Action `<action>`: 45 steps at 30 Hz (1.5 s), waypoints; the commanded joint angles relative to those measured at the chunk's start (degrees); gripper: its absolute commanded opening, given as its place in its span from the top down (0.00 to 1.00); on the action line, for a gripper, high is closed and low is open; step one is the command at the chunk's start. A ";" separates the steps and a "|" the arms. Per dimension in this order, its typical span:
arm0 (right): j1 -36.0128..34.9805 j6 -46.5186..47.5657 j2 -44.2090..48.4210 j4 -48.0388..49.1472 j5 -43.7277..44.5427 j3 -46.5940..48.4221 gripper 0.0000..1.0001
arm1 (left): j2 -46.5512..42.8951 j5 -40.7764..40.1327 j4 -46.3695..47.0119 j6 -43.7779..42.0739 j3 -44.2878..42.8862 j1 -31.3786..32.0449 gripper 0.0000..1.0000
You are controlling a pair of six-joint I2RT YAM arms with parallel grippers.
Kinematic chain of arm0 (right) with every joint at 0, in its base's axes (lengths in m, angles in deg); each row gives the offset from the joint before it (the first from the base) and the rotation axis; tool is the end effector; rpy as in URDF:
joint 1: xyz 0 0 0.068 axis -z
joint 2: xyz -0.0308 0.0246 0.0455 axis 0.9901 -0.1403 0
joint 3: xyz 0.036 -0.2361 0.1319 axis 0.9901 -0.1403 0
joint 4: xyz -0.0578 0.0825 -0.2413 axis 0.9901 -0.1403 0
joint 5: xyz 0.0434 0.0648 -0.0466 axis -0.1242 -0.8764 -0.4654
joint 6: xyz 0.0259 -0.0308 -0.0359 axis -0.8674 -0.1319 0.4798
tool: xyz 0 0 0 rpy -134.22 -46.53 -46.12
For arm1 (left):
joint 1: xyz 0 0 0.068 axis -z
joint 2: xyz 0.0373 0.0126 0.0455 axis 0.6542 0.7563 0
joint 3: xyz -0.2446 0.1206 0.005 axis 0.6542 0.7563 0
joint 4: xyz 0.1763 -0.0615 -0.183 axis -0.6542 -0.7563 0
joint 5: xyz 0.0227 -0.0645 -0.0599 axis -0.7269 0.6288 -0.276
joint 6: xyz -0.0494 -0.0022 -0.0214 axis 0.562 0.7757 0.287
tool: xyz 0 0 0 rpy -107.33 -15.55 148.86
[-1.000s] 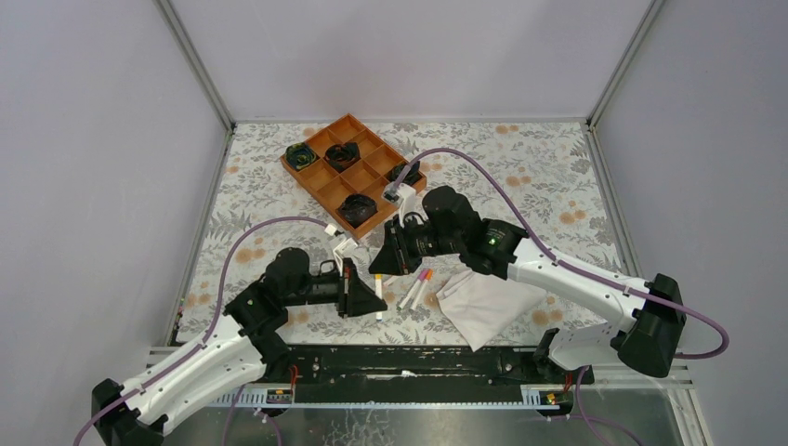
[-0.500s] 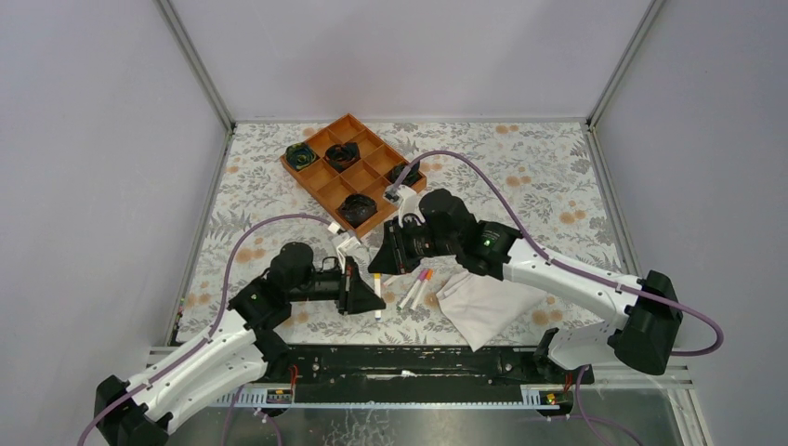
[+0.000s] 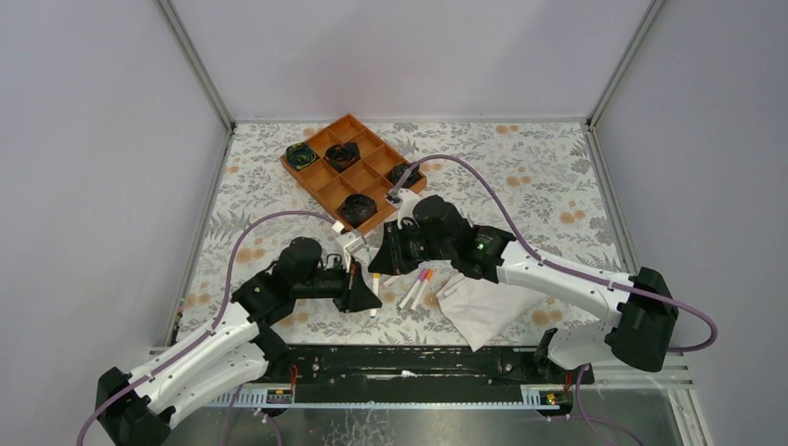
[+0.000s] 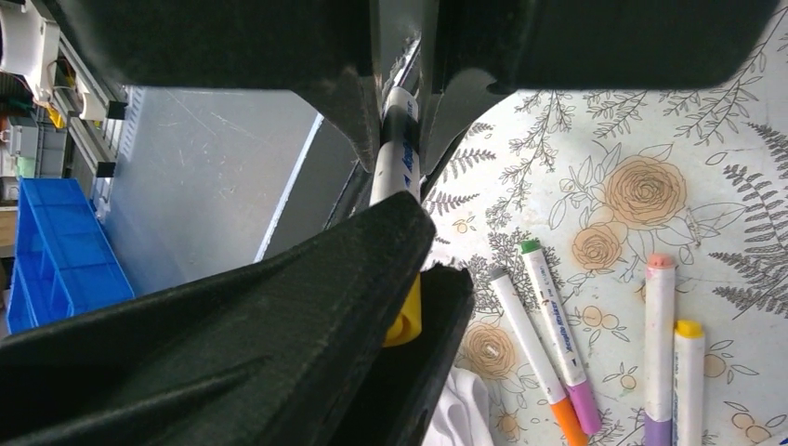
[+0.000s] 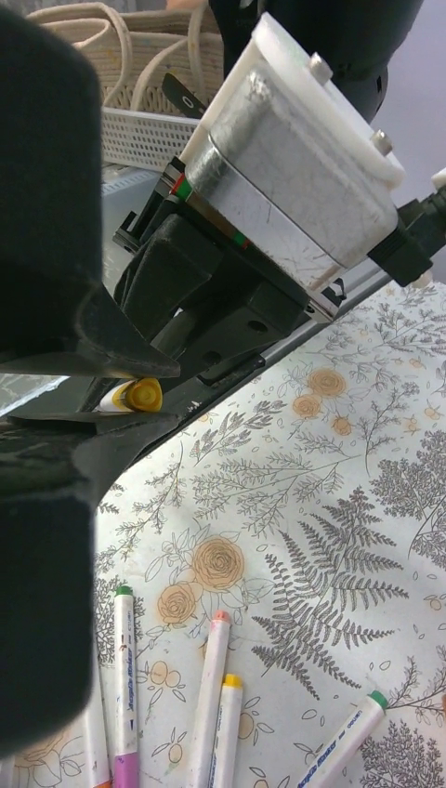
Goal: Insert the pens into the pen caps
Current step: Insert the pen cap onto the pen, then place the pen at the center of the board.
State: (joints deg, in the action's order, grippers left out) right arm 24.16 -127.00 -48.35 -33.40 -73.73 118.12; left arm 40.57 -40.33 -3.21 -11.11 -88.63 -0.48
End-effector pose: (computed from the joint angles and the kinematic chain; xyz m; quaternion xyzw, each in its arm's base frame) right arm 0.1597 0.2725 0.3104 -0.2111 0.8153 0.4740 0.2569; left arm 0.1140 -0.1219 0.2452 0.2721 0.7948 -0.4569 0.2925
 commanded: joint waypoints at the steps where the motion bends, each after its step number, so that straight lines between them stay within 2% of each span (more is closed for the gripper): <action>1: -7.36 -2.61 -1.13 -18.66 -12.92 -3.15 1.00 | -0.83 -15.30 18.71 -1.59 -6.16 -3.54 1.00; 3: -7.24 -1.44 0.01 -20.77 -6.83 -0.46 1.00 | -0.25 -15.53 16.29 -1.39 -5.57 -3.55 1.00; 7: -4.96 0.08 2.97 -24.73 3.75 4.84 0.66 | -0.80 -18.15 15.40 4.60 -0.08 -3.51 1.00; 11: 0.30 -0.63 9.09 -23.90 9.92 4.39 0.33 | -1.23 -19.07 15.31 11.06 4.64 -3.51 1.00; 19: 7.33 4.72 15.77 -25.41 19.56 -1.24 0.08 | 4.68 -23.21 13.88 19.93 10.65 -3.46 0.97; 22: 10.69 5.68 17.42 -22.82 19.44 -5.49 0.03 | 8.56 -23.54 14.32 20.90 11.32 -3.47 0.94; 27: 15.54 6.41 17.56 -16.96 15.74 -10.92 0.01 | 12.94 -23.68 15.88 20.57 11.34 -3.46 0.84; 35: 19.58 7.76 16.66 -13.29 15.73 -14.87 0.00 | 15.71 -25.20 18.57 20.53 11.08 -3.55 0.44; 37: 20.60 8.74 16.67 -11.69 15.64 -15.72 0.01 | 15.65 -26.05 19.02 19.93 10.47 -3.55 0.25; 39: 21.97 9.98 16.16 -10.11 15.58 -16.22 0.01 | 16.29 -26.38 19.47 18.55 9.51 -4.14 0.12; 42: 25.80 11.67 14.11 -7.38 14.58 -16.63 0.01 | 18.95 -24.79 20.20 14.65 6.63 -8.33 0.06; 45: 30.91 13.53 12.23 -3.99 13.71 -17.03 0.01 | 22.18 -21.23 21.39 10.82 3.16 -16.35 0.04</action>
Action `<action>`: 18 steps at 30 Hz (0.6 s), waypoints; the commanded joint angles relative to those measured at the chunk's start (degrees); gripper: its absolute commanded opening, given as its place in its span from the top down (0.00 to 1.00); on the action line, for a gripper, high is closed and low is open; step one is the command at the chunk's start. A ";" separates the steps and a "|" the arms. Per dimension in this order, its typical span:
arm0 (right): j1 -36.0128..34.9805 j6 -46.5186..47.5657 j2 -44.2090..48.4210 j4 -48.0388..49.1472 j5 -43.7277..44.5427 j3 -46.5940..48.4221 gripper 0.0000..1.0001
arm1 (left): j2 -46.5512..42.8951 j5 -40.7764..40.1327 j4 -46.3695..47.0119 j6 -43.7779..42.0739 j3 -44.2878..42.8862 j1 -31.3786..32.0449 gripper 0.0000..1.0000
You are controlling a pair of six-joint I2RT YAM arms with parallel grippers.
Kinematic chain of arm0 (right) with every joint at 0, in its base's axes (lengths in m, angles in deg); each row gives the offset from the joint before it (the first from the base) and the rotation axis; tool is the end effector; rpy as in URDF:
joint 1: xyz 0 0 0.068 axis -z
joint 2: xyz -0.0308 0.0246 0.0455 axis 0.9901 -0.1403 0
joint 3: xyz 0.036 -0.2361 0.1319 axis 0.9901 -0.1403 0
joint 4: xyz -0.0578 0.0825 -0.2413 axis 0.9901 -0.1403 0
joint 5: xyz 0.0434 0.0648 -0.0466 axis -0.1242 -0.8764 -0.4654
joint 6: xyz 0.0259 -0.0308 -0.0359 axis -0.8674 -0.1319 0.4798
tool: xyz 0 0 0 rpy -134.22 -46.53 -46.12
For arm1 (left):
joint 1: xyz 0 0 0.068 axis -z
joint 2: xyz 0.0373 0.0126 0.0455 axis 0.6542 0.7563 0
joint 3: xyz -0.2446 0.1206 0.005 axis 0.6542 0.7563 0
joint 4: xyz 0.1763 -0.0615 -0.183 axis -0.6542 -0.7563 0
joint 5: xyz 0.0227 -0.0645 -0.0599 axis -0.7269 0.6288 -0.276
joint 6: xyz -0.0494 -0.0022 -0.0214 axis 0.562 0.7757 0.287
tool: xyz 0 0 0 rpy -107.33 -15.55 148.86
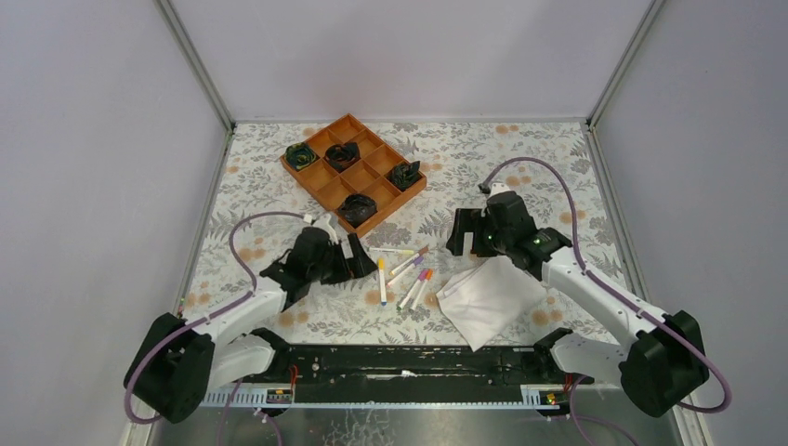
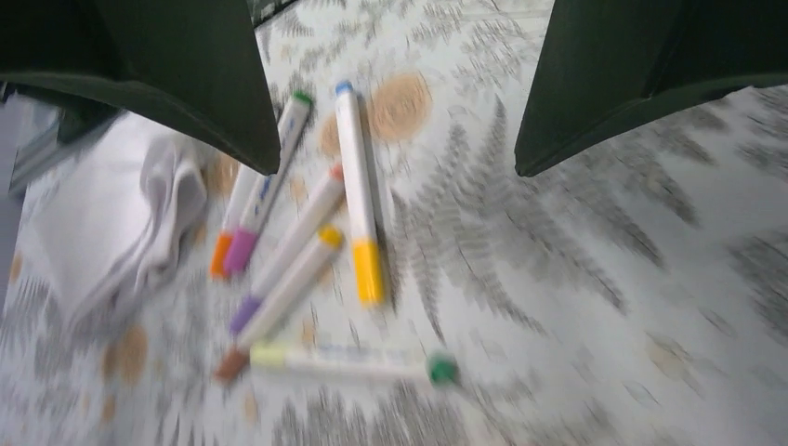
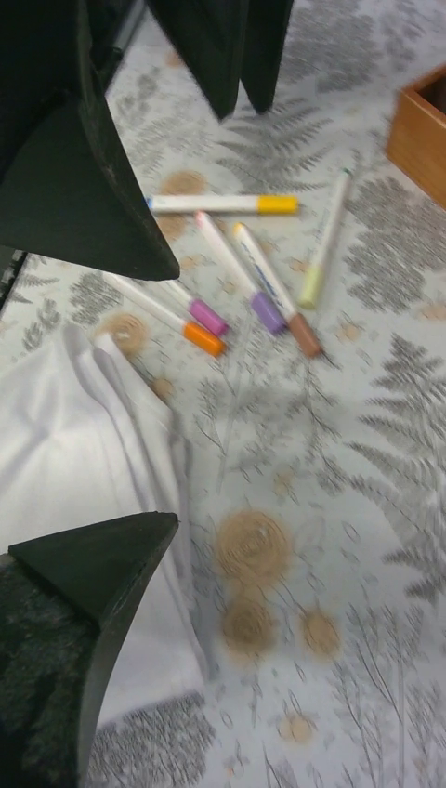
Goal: Insert the pens into the pen caps
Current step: Place the pen at the center of the board, then reset both arms
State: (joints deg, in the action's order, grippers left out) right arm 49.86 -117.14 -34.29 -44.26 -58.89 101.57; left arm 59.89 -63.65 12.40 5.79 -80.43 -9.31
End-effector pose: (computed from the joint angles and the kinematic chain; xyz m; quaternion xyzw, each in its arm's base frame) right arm 0.2038 0.1290 0.2567 -0.0283 0.9030 0.2303 0.3616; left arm 0.1684 -0.1099 0.1622 -0.0249 0.9075 -0.2962 0.2967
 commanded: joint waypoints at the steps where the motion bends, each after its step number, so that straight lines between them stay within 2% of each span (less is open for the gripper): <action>1: 7.31 4.43 -2.28 8.19 -0.99 -0.65 0.01 | 3.72 3.47 6.57 -7.15 -6.46 -10.76 0.04; 5: 16.16 6.57 -2.92 13.81 -0.20 -1.72 0.01 | 5.52 6.24 10.30 -9.00 -9.77 -23.23 0.04; 7: 20.13 7.58 -2.40 17.08 1.35 -2.70 0.01 | 5.25 7.26 16.13 -7.12 -8.67 -29.69 0.04; 10: 23.57 9.41 0.21 22.78 6.03 -6.36 0.01 | 3.13 3.15 21.93 -6.15 -5.81 -36.98 0.03; 14: 25.13 12.80 5.73 31.72 14.92 -14.49 0.01 | -1.42 -8.49 25.40 -11.00 -1.48 -40.49 0.02; 18: 25.15 15.27 9.29 40.29 22.14 -23.55 0.01 | -4.64 -13.44 37.45 -15.99 7.34 -40.42 0.02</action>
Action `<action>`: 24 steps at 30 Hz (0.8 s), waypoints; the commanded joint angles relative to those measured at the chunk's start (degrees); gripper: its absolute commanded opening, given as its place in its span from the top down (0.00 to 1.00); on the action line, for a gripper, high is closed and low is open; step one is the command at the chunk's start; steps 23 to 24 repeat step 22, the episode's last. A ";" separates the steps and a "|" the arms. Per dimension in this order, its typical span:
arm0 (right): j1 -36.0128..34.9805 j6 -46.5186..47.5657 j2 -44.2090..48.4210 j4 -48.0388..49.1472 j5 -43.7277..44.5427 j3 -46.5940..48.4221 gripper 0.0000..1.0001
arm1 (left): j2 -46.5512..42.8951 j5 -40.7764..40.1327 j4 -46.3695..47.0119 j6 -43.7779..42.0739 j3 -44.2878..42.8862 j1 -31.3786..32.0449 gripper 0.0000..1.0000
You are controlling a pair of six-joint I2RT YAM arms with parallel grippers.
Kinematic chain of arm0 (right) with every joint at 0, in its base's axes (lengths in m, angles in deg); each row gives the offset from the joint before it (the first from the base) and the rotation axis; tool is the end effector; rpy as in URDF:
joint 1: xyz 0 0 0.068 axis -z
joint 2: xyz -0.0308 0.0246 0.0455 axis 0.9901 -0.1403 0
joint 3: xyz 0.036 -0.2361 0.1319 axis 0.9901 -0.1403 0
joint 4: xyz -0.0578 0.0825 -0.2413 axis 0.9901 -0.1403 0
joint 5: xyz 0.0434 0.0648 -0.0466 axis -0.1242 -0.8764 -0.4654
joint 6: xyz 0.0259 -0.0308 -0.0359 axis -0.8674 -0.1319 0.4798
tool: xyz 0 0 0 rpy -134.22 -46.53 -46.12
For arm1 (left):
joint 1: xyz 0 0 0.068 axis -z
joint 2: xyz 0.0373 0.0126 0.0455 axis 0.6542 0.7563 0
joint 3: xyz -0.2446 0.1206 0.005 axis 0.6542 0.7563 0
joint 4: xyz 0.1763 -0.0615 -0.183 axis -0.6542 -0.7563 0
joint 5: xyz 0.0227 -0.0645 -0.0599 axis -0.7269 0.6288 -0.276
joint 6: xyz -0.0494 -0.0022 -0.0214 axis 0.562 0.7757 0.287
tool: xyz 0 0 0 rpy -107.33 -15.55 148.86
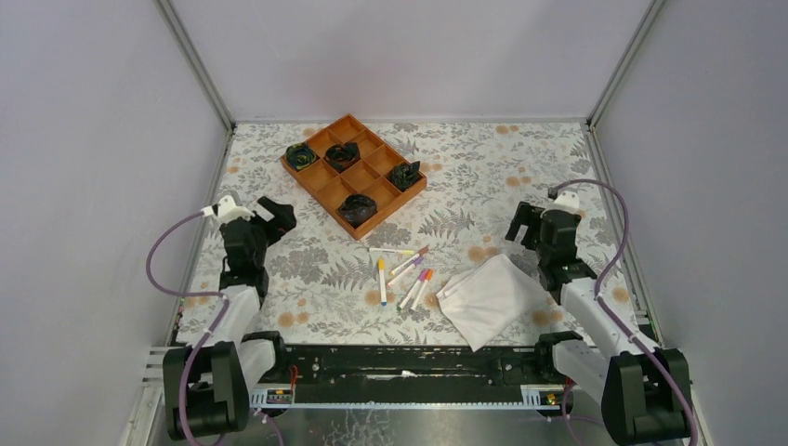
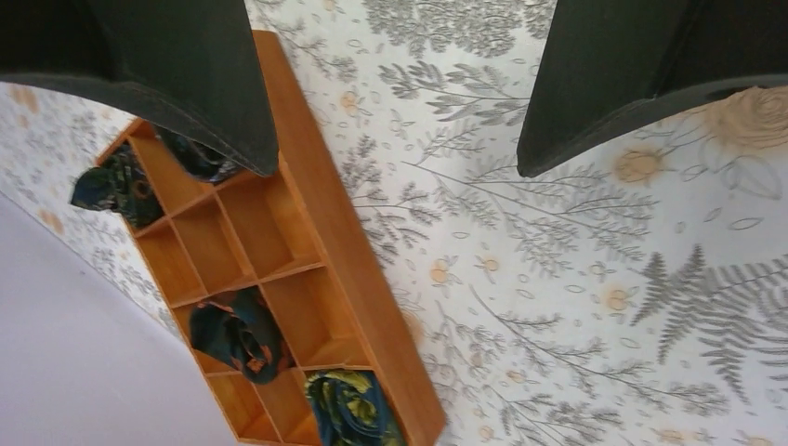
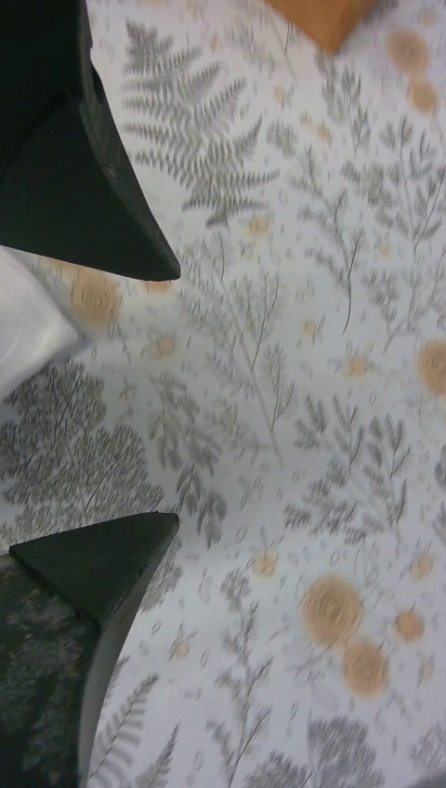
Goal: Insert the pens into the pen caps
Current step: Reset both arms
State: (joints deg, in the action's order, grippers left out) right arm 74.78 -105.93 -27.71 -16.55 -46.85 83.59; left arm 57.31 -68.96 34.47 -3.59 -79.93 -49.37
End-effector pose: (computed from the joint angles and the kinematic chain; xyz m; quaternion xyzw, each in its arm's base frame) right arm 0.2194 0.0212 0.2197 0.1286 0.8217 0.0470 0.5533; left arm 0.2150 0.0299 0.2044 -0.2428 0.7655 -0.1332 0.5808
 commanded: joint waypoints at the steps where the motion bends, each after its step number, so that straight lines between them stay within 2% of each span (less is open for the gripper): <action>1: 0.24 4.40 2.91 15.50 10.46 -7.36 0.01 | -1.86 -8.27 18.41 -8.20 8.73 -0.32 0.02; 6: 0.21 8.47 -1.30 33.40 13.85 -14.79 0.01 | 4.38 -9.15 31.15 -12.81 13.45 -0.35 0.02; 11: 0.22 11.49 -10.50 49.31 14.90 -18.25 0.01 | 12.13 -10.65 43.79 -13.57 14.33 0.12 0.02; 13: 0.21 13.27 -14.53 56.09 15.92 -18.81 0.01 | 13.79 -10.82 44.25 -13.41 13.58 0.29 0.02; 16: 0.24 13.75 -14.60 51.91 15.59 -17.13 0.01 | 13.94 -11.35 43.38 -13.78 13.17 0.71 0.02; 24: 0.23 14.69 -15.64 55.11 15.80 -17.73 0.01 | 16.23 -12.68 46.32 -13.90 13.19 1.63 0.02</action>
